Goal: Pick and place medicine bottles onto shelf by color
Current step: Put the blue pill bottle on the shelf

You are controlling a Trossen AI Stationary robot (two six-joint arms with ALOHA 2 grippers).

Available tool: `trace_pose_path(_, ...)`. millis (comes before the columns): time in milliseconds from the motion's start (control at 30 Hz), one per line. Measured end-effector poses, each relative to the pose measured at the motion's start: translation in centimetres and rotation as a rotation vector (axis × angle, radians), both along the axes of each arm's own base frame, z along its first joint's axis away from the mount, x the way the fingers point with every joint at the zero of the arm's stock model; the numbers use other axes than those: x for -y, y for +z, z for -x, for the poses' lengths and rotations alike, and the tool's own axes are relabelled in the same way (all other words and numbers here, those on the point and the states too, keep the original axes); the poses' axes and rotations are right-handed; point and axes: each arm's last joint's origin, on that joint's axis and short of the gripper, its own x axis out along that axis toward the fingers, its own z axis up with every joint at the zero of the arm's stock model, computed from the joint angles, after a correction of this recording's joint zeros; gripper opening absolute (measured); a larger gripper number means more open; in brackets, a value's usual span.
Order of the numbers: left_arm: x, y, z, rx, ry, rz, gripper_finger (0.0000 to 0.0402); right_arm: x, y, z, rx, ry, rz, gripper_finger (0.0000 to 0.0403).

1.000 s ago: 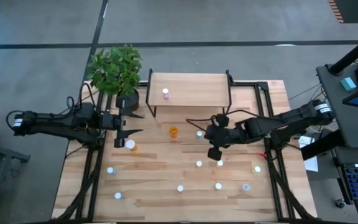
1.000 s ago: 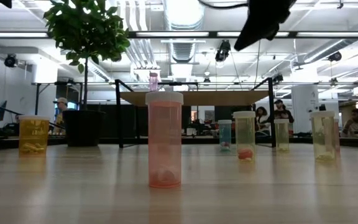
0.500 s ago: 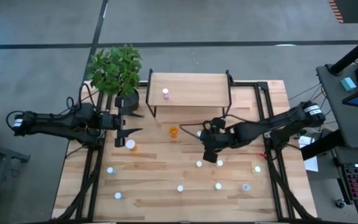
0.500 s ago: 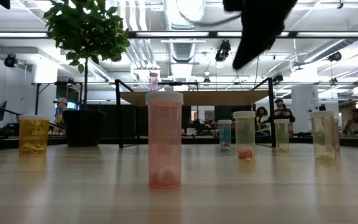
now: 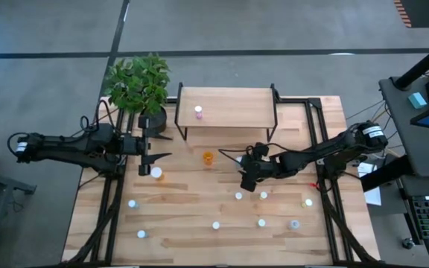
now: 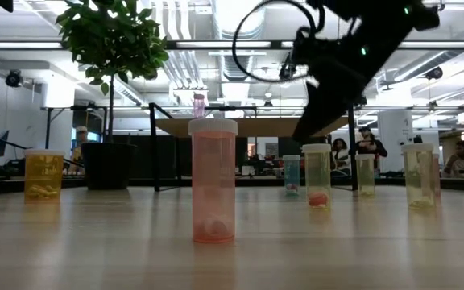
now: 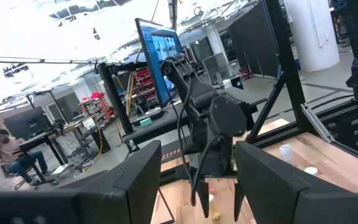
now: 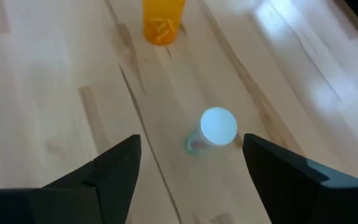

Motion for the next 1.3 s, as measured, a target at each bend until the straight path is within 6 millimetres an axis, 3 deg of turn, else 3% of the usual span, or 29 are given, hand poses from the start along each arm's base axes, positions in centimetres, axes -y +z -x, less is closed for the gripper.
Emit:
trace_pose_path(200, 0.0, 0.0, -0.1, -0.001, 0.003, -0.019, 0.019, 0.2, -1.6, 0.6, 0.066, -0.028, -0.019, 0.0275)
trace_pose_path(400, 0.0, -0.2, -0.3, -0.013, 0.021, -0.022, 0.019, 0.3, -2.0, 0.8, 0.069, -0.054, 0.005, 0.0272)
trace_pose_path(867, -0.1, -0.3, -0.4, -0.017, 0.038, -0.021, 0.019, 0.4, -4.8, -0.6, 0.09, -0.158, 0.125, 0.026)
trace_pose_path(1300, -0.1, -0.3, -0.4, -0.018, 0.038, -0.021, 0.019, 0.4, -4.8, -1.0, 0.142, -0.18, 0.1, 0.0196)
